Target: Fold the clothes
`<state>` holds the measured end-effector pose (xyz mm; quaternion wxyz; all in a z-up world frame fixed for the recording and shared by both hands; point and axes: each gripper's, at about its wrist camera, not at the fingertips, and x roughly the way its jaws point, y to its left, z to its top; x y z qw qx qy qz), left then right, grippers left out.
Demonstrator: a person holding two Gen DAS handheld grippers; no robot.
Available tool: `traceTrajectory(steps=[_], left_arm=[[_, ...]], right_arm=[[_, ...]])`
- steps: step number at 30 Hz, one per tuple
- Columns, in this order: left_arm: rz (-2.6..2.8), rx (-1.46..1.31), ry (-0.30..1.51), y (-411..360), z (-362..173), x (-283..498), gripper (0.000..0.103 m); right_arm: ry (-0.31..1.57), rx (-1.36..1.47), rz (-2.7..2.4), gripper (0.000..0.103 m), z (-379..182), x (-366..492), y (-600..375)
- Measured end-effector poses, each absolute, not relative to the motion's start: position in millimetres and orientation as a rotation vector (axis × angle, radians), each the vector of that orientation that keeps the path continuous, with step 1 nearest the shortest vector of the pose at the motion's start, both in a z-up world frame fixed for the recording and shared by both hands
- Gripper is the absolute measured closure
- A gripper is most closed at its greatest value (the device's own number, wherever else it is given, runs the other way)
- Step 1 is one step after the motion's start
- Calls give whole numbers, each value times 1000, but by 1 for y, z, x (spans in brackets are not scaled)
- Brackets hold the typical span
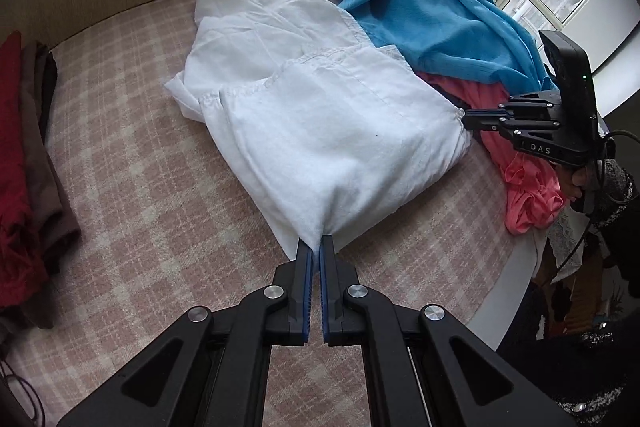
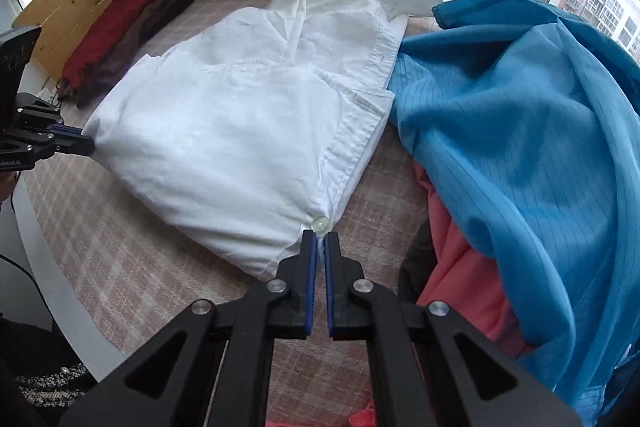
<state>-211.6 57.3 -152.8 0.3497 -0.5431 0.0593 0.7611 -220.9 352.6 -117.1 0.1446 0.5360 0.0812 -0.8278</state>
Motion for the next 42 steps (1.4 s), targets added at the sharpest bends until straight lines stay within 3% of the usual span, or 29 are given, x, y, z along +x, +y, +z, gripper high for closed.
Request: traceTrajectory(steps=[3, 6, 8, 10, 16, 20, 22, 25, 30, 32, 35, 38, 42], left_arm=[[1985, -1413, 154, 50, -154, -213, 100], [1923, -1503, 161, 50, -177, -213, 100], [1928, -1521, 141, 44, -176, -210, 97], [1943, -1516, 117, 35, -165, -207, 97], [2025, -1330, 143, 55, -128, -216, 97], [2027, -1380, 194, 86, -162, -246, 92], [2026, -1445, 162, 76, -177, -255, 100], [2022, -1545, 91, 51, -188, -265, 101], [2129, -1348, 211, 37, -103, -275, 99], [2178, -1268, 273, 36, -69, -287, 93], [2249, -1181, 331, 37, -33, -315, 94], [2263, -1143, 326, 50, -24, -347, 93], [2205, -1185, 319, 88, -52, -382, 93]], right_arm=[[241, 1443, -2469, 101, -90, -218, 356], [368, 1680, -2501, 101, -118, -232, 376], [139, 1680, -2500, 101, -111, -227, 397], [53, 1565, -2536, 101, -92, -216, 399], [43, 1379, -2471, 100, -85, -226, 342], [96, 1438, -2445, 99, -113, -251, 309], [185, 1520, -2438, 93, -134, -256, 307], [123, 1597, -2403, 93, -142, -256, 331], [-53, 1525, -2465, 93, -82, -259, 368], [-68, 1457, -2497, 91, -46, -266, 373], [-27, 1367, -2531, 86, 1, -285, 370], [58, 1278, -2570, 86, 27, -313, 353], [44, 1276, -2517, 91, 3, -359, 337]])
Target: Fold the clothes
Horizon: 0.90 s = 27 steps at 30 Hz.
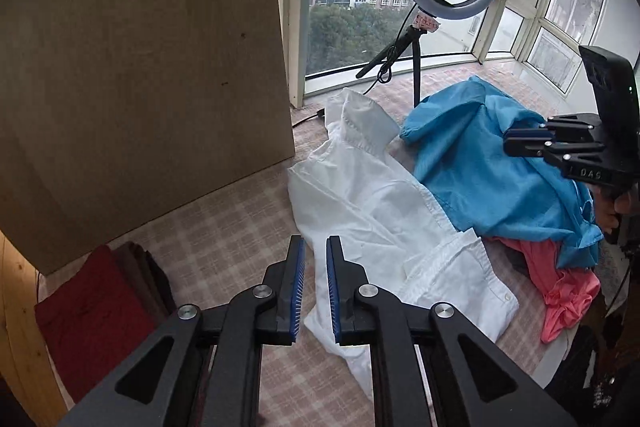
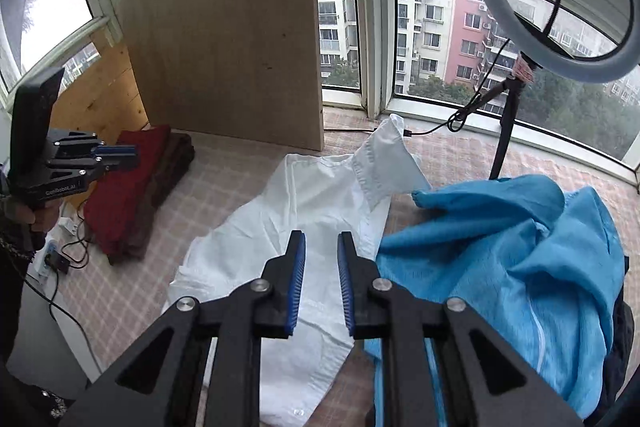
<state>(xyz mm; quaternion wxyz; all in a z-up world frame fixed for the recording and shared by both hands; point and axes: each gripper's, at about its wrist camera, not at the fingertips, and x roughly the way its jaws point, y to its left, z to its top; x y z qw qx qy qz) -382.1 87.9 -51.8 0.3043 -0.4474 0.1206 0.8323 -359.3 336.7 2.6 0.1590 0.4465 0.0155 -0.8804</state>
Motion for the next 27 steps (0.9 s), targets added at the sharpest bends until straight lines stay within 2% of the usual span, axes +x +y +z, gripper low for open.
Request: traceTrajectory(steps=[3, 10, 12, 13, 14, 16, 18, 22, 24, 25, 26, 27], left_arm=[[2154, -1242, 338, 120, -85, -401, 93], [2127, -1361, 331, 159, -150, -454, 91], [2156, -1371, 326, 161, -158, -474, 78], [2170, -1376, 323, 162, -162, -483, 67], [2177, -1374, 328, 163, -166, -491, 63], [2175, -1368, 352, 167, -174, -503, 58], [2158, -1379, 379, 173, -184, -511, 56], [2120, -1362, 428, 185, -199, -513, 55], [2112, -1320, 437, 189, -204, -508, 64], [2108, -1294, 439, 191, -205, -505, 81], [2103, -1262, 449, 192, -205, -500, 94], [2100, -1226, 453, 192, -200, -493, 95]], right_arm=[[32, 1378, -2458, 94, -43, -398, 327], [25, 1597, -2393, 94, -145, -471, 320], [-17, 1599, -2380, 94, -150, -479, 326], [-18, 1586, -2386, 94, -143, -480, 330], [-20, 1572, -2391, 94, -135, -480, 334], [10, 1503, -2487, 80, -119, -482, 344], [64, 1402, -2627, 25, -102, -485, 354], [194, 1340, -2678, 23, -108, -510, 347], [255, 1355, -2662, 23, -119, -522, 335], [250, 1364, -2630, 23, -126, -524, 329], [246, 1373, -2598, 24, -132, -526, 323], [237, 1381, -2567, 27, -137, -526, 318]])
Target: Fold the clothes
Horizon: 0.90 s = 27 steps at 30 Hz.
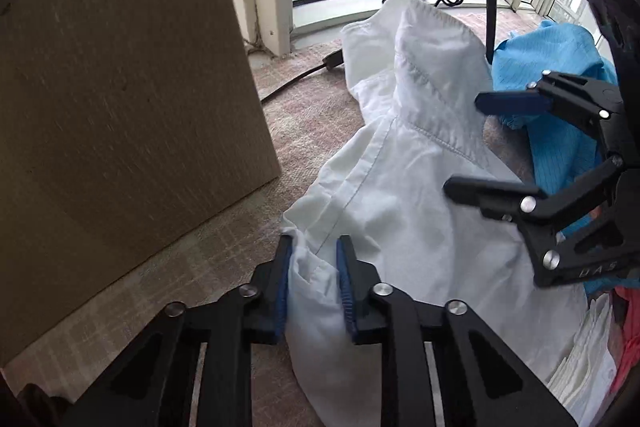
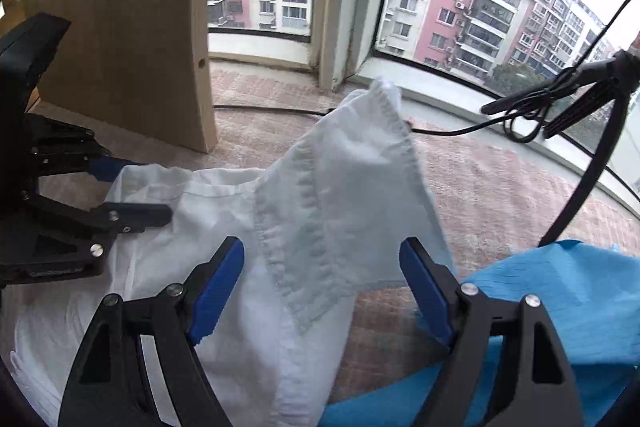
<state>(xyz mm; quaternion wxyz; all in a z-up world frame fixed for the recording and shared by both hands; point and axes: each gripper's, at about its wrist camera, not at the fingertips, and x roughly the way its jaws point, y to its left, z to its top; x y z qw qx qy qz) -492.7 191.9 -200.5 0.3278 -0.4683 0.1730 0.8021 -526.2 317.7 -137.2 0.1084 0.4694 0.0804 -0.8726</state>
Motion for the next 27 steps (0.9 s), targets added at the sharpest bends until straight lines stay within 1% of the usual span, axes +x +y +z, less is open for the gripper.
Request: traceTrajectory(steps=[1, 2, 3, 5, 6, 10, 13, 16, 20, 24, 25, 26, 27], left_arm=[[2101, -1192, 450, 190, -194, -485, 96], [2101, -1158, 446, 189, -188, -477, 96], [2097, -1135, 429, 185, -181, -469, 96], [2092, -1105, 381, 176, -163, -452, 96], [2096, -1091, 369, 172, -155, -443, 96], [2097, -1043, 391, 162, -129, -402, 96], [2098, -1017, 414, 154, -113, -373, 96], [2099, -992, 424, 149, -98, -352, 96], [2085, -964, 467, 143, -92, -323, 96], [2027, -976, 487, 134, -102, -284, 96], [2019, -992, 496, 133, -109, -278, 96], [2015, -1011, 500, 131, -115, -273, 96], [2014, -1030, 494, 128, -121, -270, 96]], right_arm=[[208, 1385, -2538, 36, -139, -523, 315], [185, 1390, -2514, 64, -140, -519, 312], [182, 1400, -2506, 86, -140, -514, 309], [165, 1381, -2512, 88, -134, -500, 308], [153, 1360, -2526, 92, -130, -490, 309], [77, 1290, -2571, 94, -105, -458, 317], [59, 1243, -2605, 95, -85, -430, 321], [39, 1198, -2648, 98, -66, -398, 324], [41, 1099, -2748, 98, -45, -348, 320], [-25, 1153, -2721, 98, -51, -299, 315], [-28, 1176, -2709, 96, -54, -287, 315], [-9, 1218, -2678, 85, -58, -279, 314], [6, 1250, -2651, 71, -61, -272, 314]])
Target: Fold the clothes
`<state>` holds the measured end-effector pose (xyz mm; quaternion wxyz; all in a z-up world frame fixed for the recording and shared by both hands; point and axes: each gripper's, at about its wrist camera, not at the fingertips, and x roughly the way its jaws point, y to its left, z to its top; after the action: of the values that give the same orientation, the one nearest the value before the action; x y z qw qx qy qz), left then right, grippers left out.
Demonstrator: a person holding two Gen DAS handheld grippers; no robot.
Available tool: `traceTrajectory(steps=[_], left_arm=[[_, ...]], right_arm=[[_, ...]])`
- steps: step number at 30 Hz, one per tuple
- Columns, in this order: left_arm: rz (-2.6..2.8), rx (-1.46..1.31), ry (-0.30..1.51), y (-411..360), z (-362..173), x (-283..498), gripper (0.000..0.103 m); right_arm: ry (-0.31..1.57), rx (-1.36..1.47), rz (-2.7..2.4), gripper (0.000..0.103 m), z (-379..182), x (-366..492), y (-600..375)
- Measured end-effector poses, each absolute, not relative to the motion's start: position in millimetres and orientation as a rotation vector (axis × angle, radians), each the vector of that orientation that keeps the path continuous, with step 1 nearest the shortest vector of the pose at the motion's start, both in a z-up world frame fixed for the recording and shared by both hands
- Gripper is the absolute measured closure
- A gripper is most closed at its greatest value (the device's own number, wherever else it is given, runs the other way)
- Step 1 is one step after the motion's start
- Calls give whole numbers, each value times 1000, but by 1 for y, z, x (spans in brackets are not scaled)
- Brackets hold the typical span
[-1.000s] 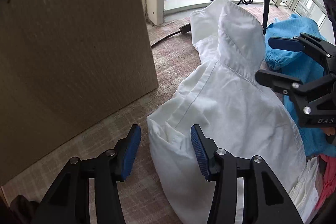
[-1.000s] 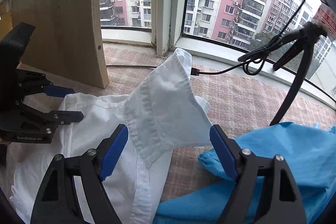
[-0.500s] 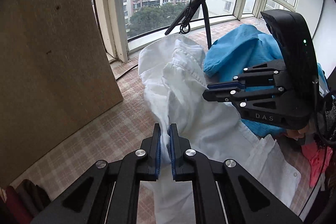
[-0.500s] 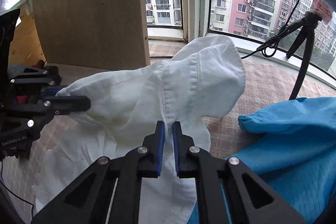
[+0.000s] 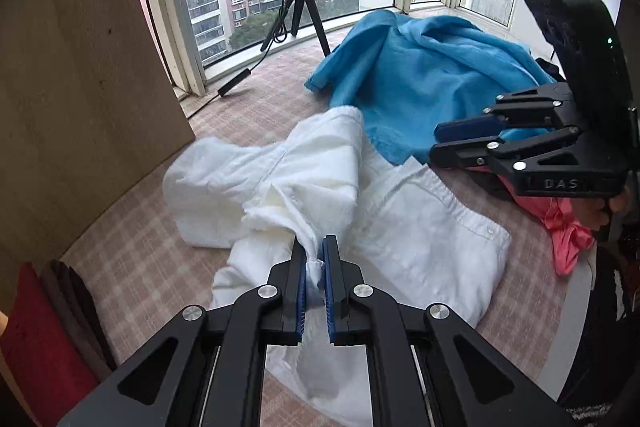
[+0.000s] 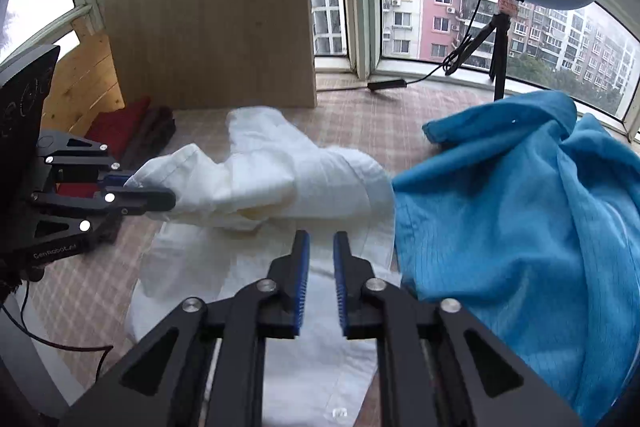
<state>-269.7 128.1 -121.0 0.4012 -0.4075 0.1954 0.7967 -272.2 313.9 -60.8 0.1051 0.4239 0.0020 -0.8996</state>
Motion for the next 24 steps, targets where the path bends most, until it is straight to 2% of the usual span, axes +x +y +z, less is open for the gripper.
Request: traceTrajectory(steps=[5, 7, 8, 9, 11, 14, 20, 21, 23, 24], left_arm=[[2012, -1072, 408, 117, -141, -253, 96], [2011, -1078, 396, 116, -148, -244, 96], [2011, -1082, 392, 116, -151, -241, 96], [2012, -1090, 387, 115, -154, -238, 96], [2019, -1101, 364, 114, -159, -236, 96], [2034, -1111, 350, 114, -162, -235, 96], [2050, -1124, 318, 109, -165, -237, 96], [2055, -1127, 312, 107, -165, -238, 96], [2067, -1132, 305, 103, -162, -240, 96], [2073, -1130, 303, 101, -160, -241, 96]], right_arm=[[-26, 1238, -2547, 68, -23, -269, 326], [51, 1264, -2450, 67, 3, -292, 320], [105, 1270, -2410, 61, 15, -304, 315], [222, 1251, -2399, 44, 21, -315, 304], [399, 1209, -2358, 29, 25, -339, 278], [517, 1220, -2267, 29, 4, -379, 236], [712, 1304, -2060, 29, -80, -426, 153], [719, 1344, -2060, 48, -89, -431, 152], [721, 1416, -2066, 99, -103, -441, 152], [661, 1412, -2101, 99, -95, -439, 162]])
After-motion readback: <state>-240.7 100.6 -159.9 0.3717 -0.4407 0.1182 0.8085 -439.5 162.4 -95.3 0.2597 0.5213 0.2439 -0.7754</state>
